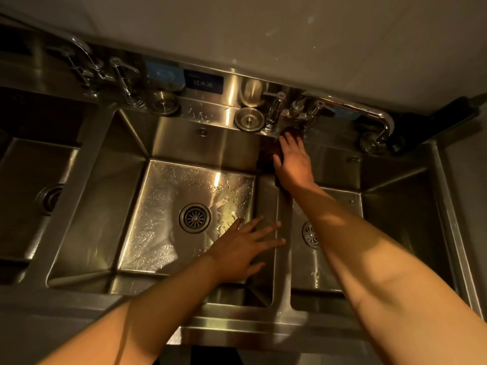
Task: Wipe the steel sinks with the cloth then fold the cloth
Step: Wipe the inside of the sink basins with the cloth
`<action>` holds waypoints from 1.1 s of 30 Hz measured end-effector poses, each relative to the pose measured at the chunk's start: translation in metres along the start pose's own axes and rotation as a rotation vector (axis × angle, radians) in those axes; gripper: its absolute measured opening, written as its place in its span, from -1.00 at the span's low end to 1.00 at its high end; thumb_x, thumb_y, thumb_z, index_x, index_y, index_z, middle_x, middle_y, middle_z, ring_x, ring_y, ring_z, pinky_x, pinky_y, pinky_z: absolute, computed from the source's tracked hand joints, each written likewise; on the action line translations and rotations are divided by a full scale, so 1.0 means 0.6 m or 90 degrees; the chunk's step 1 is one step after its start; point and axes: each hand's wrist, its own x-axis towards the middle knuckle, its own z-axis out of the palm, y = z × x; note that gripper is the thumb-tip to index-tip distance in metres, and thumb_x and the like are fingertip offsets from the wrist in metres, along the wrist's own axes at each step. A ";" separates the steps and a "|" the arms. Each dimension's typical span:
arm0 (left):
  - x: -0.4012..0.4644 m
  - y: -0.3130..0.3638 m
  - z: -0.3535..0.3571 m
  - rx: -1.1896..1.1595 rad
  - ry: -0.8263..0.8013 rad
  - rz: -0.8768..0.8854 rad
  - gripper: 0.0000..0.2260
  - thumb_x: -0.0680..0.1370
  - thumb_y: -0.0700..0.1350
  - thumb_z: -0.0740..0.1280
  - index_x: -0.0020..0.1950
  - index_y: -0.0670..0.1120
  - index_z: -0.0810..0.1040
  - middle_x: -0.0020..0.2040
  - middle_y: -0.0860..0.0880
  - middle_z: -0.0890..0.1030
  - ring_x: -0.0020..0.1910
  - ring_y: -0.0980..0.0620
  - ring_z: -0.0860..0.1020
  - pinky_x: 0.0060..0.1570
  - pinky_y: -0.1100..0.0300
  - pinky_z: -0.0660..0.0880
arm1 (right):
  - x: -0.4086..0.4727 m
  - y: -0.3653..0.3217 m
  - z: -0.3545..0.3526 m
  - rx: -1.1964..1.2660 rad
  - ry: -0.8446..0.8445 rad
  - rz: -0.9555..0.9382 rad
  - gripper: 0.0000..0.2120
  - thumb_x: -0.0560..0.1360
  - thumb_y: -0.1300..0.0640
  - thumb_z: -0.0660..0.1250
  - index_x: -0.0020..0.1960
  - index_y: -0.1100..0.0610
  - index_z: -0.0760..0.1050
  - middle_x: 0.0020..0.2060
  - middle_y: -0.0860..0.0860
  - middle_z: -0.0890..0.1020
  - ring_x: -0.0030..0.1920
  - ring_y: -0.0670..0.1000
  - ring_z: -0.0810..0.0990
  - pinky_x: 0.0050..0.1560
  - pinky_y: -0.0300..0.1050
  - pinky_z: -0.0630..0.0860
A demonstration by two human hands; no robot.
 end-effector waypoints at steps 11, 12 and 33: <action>-0.083 0.072 0.035 -0.062 -0.029 -0.078 -0.36 0.63 0.30 0.11 0.67 0.28 -0.06 0.70 0.15 -0.16 0.68 -0.06 -0.17 0.60 -0.24 -0.18 | -0.221 -0.015 0.016 0.021 -0.015 0.000 -0.38 0.55 0.00 0.33 0.56 -0.06 0.21 0.60 -0.04 0.20 0.59 0.17 0.14 0.45 0.29 0.34; -0.107 0.074 0.048 -0.067 -0.032 -0.094 -0.37 0.63 0.32 0.08 0.66 0.29 -0.06 0.70 0.18 -0.19 0.68 -0.03 -0.20 0.61 -0.23 -0.17 | -0.250 -0.021 0.017 0.032 -0.008 0.006 -0.39 0.54 0.00 0.34 0.54 -0.08 0.23 0.60 -0.06 0.21 0.59 0.17 0.16 0.40 0.30 0.37; -0.376 -0.156 -0.071 0.072 0.010 -0.419 -0.43 0.67 0.23 0.03 0.67 0.19 0.02 0.70 0.12 0.04 0.68 0.04 -0.09 0.62 -0.19 -0.04 | -0.436 -0.242 0.015 0.468 -0.006 0.093 -0.52 0.61 0.18 0.34 0.50 -0.07 0.40 0.46 -0.11 0.44 0.44 -0.09 0.38 0.46 -0.05 0.38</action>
